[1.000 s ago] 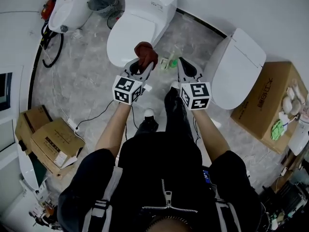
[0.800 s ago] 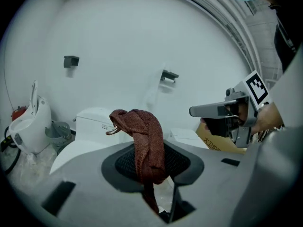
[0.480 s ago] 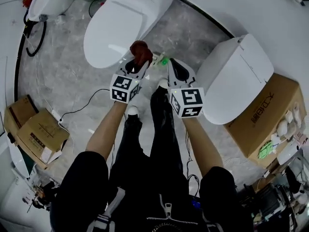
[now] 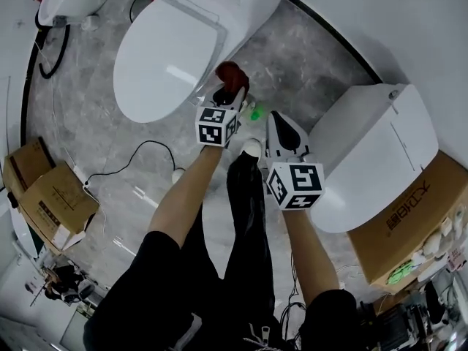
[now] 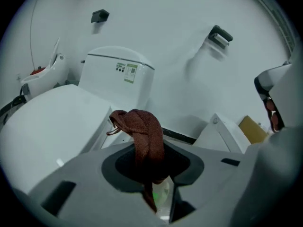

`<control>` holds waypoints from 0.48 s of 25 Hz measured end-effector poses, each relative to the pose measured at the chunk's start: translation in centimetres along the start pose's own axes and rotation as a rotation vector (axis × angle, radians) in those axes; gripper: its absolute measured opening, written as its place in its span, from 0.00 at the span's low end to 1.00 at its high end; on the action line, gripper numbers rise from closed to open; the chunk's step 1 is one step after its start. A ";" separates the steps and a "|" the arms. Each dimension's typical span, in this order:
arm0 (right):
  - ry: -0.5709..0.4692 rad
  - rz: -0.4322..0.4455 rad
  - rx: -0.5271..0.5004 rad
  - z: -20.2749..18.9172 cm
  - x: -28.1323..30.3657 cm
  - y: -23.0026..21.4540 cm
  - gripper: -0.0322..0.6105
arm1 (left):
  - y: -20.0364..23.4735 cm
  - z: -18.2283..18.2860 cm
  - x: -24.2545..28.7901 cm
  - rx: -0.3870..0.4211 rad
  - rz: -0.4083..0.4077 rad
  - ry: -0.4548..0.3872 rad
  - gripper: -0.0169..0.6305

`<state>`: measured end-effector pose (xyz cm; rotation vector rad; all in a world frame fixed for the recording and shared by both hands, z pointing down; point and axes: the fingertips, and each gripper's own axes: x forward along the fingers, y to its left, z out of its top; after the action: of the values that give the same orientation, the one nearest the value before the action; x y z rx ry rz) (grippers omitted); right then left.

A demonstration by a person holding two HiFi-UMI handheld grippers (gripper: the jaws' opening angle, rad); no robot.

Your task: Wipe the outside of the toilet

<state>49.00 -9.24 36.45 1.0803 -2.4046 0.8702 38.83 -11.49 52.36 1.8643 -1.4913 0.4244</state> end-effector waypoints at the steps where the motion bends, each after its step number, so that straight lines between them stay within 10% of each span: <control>1: 0.003 0.002 -0.002 -0.6 0.7 -0.5 0.05 | 0.6 -0.4 1.2 -0.015 0.009 -0.008 0.21; 12: 0.018 -0.007 0.004 -7.0 5.9 -1.9 0.05 | 5.5 -4.3 10.2 -0.058 0.024 -0.098 0.20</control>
<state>47.16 -8.75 45.58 1.0769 -2.3842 0.8791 37.26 -16.30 63.62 1.8465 -1.5751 0.3016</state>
